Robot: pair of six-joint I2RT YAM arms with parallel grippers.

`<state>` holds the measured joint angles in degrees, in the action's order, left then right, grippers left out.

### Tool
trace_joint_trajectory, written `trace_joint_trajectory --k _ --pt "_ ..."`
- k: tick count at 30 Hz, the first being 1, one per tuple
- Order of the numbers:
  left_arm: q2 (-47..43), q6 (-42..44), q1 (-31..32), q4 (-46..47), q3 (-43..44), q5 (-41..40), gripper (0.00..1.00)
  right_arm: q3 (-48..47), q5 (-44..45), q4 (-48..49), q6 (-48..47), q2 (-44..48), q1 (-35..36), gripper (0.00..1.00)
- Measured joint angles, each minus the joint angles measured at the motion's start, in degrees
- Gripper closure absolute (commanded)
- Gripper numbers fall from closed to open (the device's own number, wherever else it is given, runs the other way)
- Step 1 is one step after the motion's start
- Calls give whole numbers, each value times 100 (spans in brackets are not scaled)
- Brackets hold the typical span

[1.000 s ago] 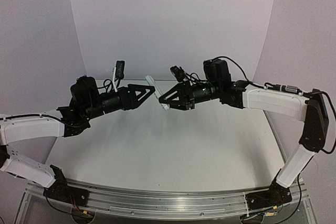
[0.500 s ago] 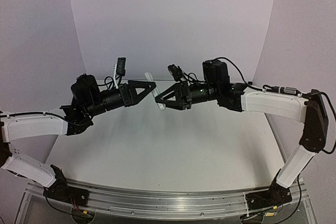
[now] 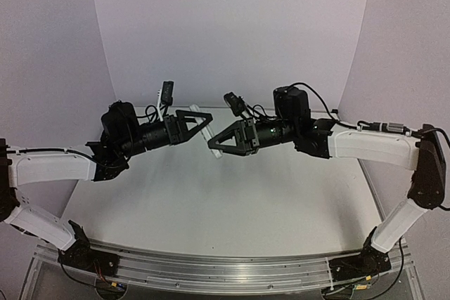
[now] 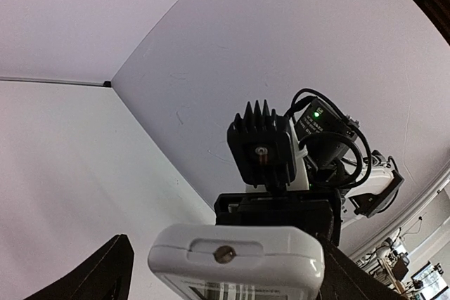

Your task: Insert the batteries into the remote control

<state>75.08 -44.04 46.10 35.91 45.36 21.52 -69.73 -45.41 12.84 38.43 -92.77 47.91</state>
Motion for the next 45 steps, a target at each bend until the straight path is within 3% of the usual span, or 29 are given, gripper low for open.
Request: trace_joint_trajectory --k 5,7,8,9,11,14,15,19,23,26,29,30,32,34,36,38,45 --pt "29 -147 -3 277 0 150 58 16 -9 -17 -49 11 14 99" --pt "31 -453 -3 447 -2 244 79 30 16 58 -295 11 17 93" --pt "29 -562 -4 502 -2 258 84 39 27 106 -382 11 19 90" --pt "25 -588 -11 528 -3 264 88 39 65 123 -416 11 29 86" --pt "19 -618 -28 506 -3 249 97 40 142 139 -454 9 39 63" --pt "-7 -633 -32 47 118 87 100 53 298 82 -489 8 36 26" --pt "-12 -586 -25 -285 242 -55 100 67 440 55 -536 8 30 18" --pt "387 -481 -29 -2630 1346 -1218 100 249 1485 -563 -786 197 32 13" --pt "1458 -585 -98 -5124 2654 -2282 100 409 3524 -2112 -1012 805 54 11" --pt "2453 -654 -148 -6407 3125 -2526 100 400 5137 -3296 -1012 1196 32 7" --pt "3292 -632 -134 -7372 3108 -2412 100 386 6011 -4206 -868 1300 -147 7" --pt "3451 -610 -117 -7576 3093 -2372 98 398 6067 -4436 -750 1297 -296 7" --pt "3711 -575 -80 -8018 3084 -2269 82 470 6110 -4762 -531 1296 -655 6" --pt "3765 -557 -58 -8231 3125 -2253 56 572 6200 -4976 -344 1292 -981 5" --pt "3837 -545 -29 -8413 3238 -2268 22 668 6337 -5148 -198 1289 -1191 4" --pt "3902 -502 -10 -8453 3331 -2278 3 743 6411 -5266 -100 1292 -1280 4" --pt "3636 -550 10 -8698 3689 -2910 0 888 6764 -5379 -101 1558 -1391 4"
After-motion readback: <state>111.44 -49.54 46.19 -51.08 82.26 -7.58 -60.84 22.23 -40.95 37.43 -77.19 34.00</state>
